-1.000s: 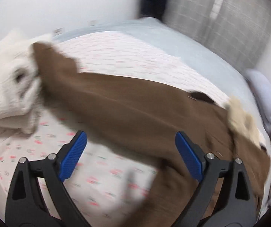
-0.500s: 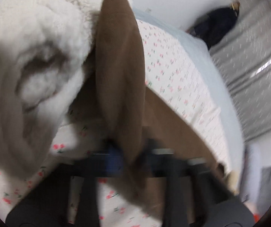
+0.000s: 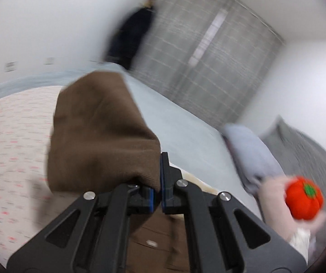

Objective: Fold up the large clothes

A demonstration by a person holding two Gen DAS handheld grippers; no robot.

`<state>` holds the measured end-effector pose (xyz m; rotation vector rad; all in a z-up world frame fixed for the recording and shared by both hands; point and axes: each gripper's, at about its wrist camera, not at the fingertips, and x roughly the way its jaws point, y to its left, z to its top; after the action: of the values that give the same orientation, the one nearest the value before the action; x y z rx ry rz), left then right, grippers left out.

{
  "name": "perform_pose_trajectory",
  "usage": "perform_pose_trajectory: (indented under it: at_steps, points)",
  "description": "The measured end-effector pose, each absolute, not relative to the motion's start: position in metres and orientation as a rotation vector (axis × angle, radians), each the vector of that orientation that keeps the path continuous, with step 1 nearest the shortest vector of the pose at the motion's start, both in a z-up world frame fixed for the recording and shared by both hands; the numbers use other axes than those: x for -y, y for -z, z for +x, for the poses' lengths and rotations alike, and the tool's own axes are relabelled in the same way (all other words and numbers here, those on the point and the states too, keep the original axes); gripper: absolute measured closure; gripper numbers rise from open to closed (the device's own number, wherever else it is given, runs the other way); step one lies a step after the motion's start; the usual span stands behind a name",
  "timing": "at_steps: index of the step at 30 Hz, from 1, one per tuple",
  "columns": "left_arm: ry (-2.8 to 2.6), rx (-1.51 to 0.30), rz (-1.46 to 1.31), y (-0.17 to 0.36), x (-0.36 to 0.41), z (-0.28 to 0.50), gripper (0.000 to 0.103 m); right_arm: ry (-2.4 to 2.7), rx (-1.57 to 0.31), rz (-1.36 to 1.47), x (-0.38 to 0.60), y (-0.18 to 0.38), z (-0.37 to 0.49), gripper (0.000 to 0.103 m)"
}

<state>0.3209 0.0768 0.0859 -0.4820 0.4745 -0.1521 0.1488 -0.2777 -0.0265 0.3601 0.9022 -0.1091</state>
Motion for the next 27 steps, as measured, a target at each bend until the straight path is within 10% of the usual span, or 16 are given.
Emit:
perform_pose_trajectory:
  at_steps: [8,14,27]
  points:
    - [0.489,-0.678,-0.206,-0.033,0.105,0.310,0.098,0.115,-0.884,0.382,0.287,0.023,0.146,0.017]
    - [0.619,-1.007,0.080,0.082,0.188,0.287,0.057,0.129,-0.875,0.426,0.296,0.026,0.148,0.017]
    - [0.637,-0.848,0.246,0.046,0.079,0.224,0.030,0.089,-0.876,0.368,0.269,0.026,0.161,0.017]
